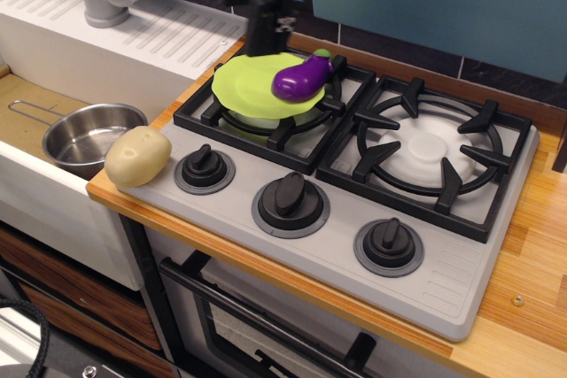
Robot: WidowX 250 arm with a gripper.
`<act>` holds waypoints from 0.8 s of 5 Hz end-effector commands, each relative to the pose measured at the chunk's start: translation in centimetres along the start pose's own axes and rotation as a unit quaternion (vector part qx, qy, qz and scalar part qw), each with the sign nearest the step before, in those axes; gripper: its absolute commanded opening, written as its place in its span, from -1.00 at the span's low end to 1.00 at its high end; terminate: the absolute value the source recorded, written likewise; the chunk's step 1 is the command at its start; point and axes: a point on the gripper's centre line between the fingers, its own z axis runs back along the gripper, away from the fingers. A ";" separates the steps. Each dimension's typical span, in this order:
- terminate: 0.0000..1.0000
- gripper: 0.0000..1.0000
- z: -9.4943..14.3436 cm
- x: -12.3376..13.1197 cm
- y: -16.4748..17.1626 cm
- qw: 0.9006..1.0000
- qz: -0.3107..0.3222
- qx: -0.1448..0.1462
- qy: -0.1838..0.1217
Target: Put eggplant on plate and largepotato in pot or pan in sink
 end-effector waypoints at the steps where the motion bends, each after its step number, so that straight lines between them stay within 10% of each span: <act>1: -1.00 1.00 1.4 -2.6 1.5 0.995 0.090 0.037 -0.014; 4: -1.00 1.00 -2.0 -6.7 1.6 0.963 0.268 -0.036 -0.015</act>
